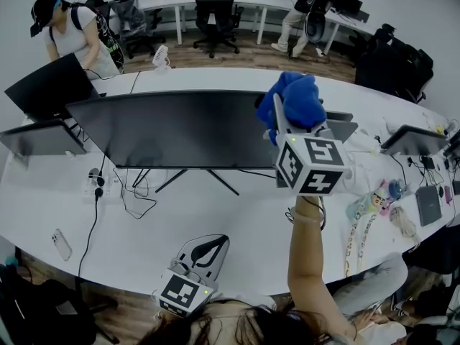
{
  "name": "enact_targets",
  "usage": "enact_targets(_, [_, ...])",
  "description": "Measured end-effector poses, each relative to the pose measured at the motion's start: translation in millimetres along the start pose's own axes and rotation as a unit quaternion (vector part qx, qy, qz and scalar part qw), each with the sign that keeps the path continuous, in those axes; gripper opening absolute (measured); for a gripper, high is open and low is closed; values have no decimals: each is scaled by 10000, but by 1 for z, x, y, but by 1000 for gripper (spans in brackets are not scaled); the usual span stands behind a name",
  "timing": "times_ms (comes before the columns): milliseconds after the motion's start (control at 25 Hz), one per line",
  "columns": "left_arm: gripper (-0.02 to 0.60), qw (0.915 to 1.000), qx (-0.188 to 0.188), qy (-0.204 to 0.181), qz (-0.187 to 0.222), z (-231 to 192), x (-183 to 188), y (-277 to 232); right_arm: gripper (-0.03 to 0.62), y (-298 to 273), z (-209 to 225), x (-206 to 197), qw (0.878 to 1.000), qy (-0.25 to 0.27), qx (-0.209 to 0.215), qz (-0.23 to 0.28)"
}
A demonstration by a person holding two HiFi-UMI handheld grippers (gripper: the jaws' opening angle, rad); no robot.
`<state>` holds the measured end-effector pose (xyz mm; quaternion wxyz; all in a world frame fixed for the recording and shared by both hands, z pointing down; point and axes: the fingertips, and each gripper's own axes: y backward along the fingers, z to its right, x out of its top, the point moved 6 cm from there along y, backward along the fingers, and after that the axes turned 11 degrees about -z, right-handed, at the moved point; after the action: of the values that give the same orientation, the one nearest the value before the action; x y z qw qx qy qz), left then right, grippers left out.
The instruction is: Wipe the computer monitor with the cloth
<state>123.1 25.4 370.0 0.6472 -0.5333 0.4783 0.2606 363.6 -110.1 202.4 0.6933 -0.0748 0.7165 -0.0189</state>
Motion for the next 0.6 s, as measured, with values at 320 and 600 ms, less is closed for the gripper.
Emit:
enact_targets(320, [9,9999,111,91,-51,19,8,-13,98,5,14,-2,9999,11,138,2])
enact_targets(600, [9,9997,145,176,27,30,14,-22,98,9,29,-3,9999,-16,123,0])
